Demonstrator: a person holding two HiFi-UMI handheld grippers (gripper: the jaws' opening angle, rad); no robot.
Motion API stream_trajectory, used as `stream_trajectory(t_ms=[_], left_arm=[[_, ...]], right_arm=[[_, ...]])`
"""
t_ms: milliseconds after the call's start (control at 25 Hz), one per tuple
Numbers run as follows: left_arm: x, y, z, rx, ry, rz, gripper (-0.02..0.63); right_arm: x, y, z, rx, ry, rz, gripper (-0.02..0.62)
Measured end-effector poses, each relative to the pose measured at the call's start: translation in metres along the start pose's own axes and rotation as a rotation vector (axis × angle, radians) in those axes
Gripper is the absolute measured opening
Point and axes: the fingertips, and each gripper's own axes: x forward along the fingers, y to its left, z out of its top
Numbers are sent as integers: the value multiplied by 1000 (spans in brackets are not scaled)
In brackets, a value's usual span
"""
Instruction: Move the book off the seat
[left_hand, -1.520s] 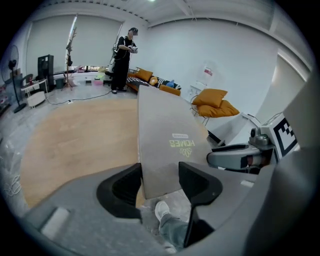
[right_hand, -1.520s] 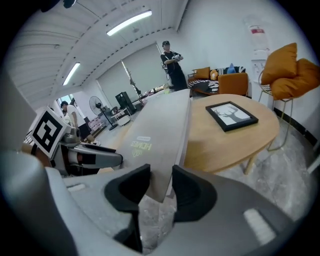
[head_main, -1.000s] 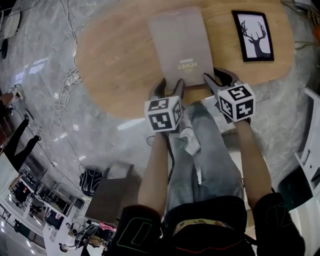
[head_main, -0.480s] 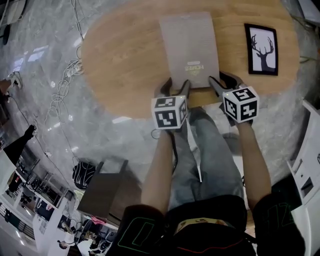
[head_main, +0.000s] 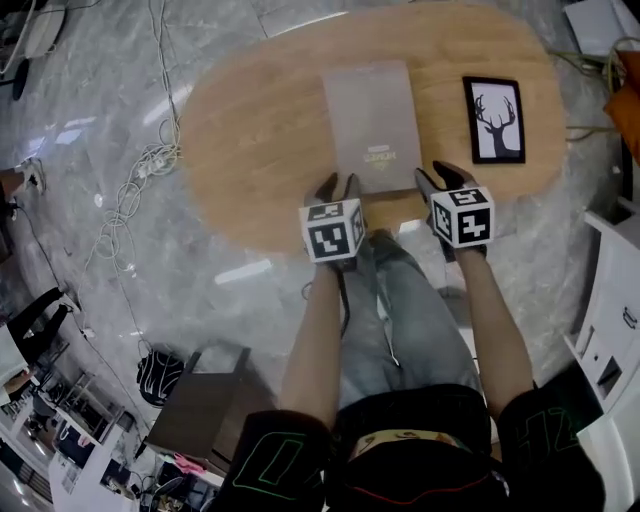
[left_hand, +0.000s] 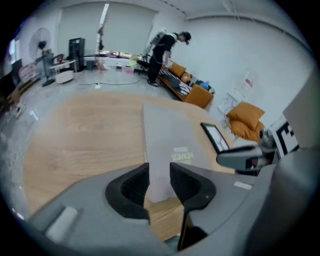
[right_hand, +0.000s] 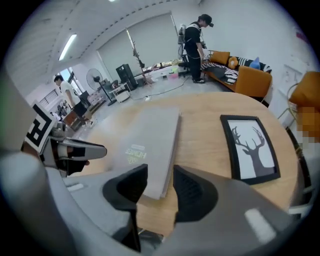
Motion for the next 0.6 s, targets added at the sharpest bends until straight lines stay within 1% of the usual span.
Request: stream_trajectory(t_ms=[80,120,240,320,400,480,600], left_arm=[[-22,-1,19,-97,-79,14,109],[-32,-4,27,-123,-108,19,89],[-66,-16,50,-147,-181,22,24],[-91,-23,69,-158,-239,26,11],[-115,-27,92,-153,-311,44,11],[-133,-35,115,-121,-367,60,9],[-156,-52,134,-70,-396,86,9]], right_arm=[[-18,6,8,9,-30,17,164],[-27,9,12,9,-43,21,164],[-57,16,27,27,-100,23,152],[-75,22,40,34,-138,33,152],[-88,30,57,22,-174,52,139],[-100,35,78,10,-213,71,121],[-129,40,107,19,-279,93,47]])
